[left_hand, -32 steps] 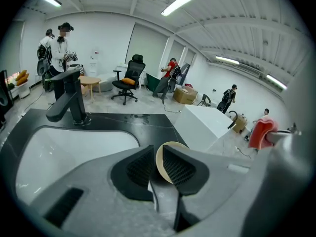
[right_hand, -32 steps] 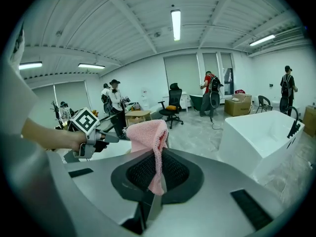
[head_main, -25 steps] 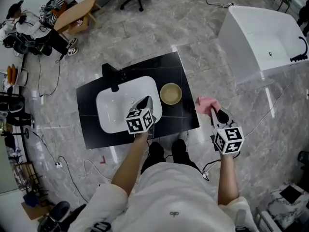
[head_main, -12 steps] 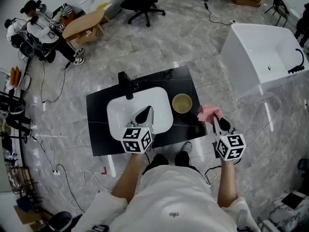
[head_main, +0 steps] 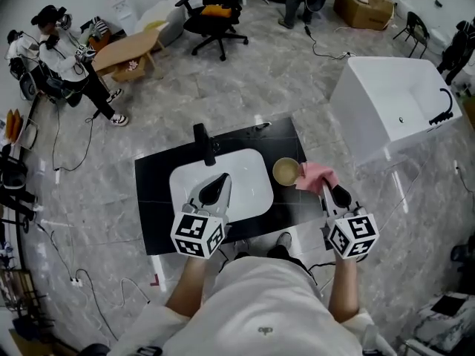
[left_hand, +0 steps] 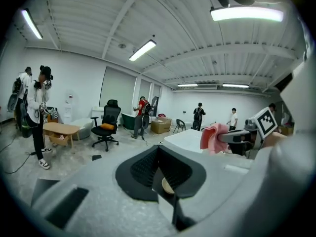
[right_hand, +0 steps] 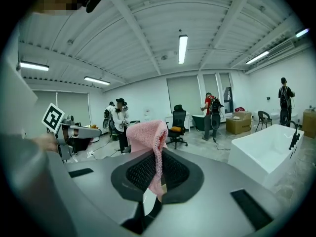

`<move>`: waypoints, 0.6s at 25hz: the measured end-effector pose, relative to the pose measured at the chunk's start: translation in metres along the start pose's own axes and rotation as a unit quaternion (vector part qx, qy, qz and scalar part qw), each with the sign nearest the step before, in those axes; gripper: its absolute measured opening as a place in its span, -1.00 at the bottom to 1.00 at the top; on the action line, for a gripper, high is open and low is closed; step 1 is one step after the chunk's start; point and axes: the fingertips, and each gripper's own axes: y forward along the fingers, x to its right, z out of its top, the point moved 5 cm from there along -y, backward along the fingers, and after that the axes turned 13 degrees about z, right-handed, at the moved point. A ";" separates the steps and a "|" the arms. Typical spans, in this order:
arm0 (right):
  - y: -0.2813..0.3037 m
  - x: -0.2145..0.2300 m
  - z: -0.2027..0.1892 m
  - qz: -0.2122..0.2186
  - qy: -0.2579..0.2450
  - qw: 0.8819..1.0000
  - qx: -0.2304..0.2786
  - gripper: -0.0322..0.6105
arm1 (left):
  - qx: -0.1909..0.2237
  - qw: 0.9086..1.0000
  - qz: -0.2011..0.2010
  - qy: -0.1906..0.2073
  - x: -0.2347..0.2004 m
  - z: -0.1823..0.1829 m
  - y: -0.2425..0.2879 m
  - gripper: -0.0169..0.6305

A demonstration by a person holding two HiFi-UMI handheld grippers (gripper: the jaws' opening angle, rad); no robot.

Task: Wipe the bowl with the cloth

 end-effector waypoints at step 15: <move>0.017 -0.055 0.035 -0.031 -0.044 0.998 0.041 -0.85 | 0.017 1.000 0.015 0.009 -0.074 0.017 -0.026 -0.91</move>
